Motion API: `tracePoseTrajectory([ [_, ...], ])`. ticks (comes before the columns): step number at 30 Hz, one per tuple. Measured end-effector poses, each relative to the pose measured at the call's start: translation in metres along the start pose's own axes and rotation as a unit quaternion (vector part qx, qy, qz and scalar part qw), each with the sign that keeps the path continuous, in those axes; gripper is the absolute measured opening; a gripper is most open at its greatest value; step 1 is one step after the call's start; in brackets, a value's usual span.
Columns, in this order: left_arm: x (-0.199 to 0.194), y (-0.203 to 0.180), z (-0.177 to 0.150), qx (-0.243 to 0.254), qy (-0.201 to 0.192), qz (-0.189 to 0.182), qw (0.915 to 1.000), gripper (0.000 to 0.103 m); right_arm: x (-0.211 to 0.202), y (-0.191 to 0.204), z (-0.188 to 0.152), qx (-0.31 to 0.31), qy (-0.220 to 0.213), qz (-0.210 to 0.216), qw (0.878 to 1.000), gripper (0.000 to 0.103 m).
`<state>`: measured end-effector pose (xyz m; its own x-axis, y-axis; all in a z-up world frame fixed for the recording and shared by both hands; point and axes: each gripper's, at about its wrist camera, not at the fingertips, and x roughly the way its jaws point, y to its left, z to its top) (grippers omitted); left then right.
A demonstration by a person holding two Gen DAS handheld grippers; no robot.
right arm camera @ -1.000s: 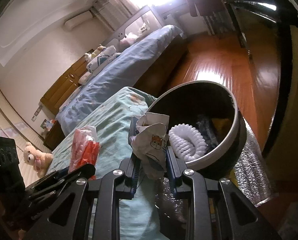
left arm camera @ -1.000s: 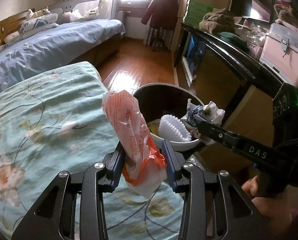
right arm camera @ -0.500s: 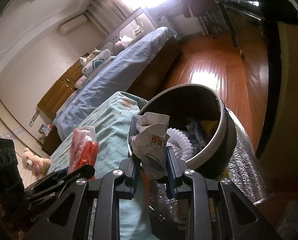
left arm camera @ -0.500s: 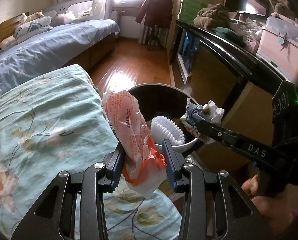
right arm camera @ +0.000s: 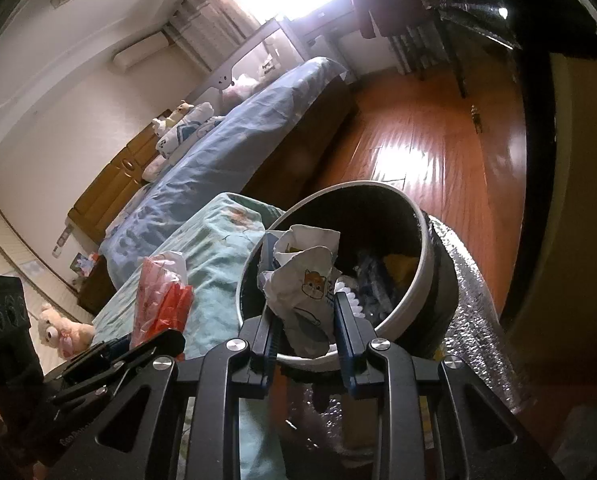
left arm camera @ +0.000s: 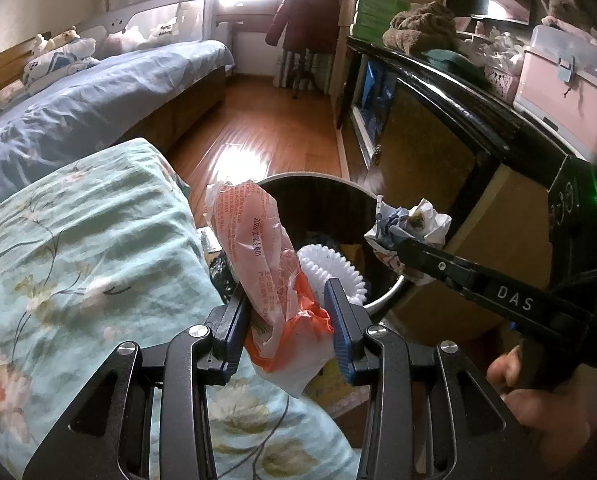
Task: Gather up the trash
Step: 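Lower both grippers into the bin and open them to release the items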
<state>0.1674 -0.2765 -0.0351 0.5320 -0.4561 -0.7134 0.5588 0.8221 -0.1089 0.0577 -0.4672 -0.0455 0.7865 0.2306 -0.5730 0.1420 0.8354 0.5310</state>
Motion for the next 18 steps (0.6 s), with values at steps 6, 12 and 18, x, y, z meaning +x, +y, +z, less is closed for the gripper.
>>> tracePoseTrajectory([
  [6, 0.008, -0.003, 0.005, 0.001, 0.004, -0.001, 1.0, 0.036, 0.004, -0.002, 0.006, -0.004, -0.001, -0.007, 1.0, 0.026],
  [12, 0.014, -0.002, 0.011, 0.001, 0.006, -0.001, 1.0, 0.036, 0.01, 0.001, 0.011, -0.011, 0.001, -0.016, 1.0, 0.027],
  [18, 0.022, -0.003, 0.017, 0.003, 0.008, -0.001, 1.0, 0.036, 0.017, 0.002, 0.013, -0.013, 0.007, -0.024, 1.0, 0.027],
])
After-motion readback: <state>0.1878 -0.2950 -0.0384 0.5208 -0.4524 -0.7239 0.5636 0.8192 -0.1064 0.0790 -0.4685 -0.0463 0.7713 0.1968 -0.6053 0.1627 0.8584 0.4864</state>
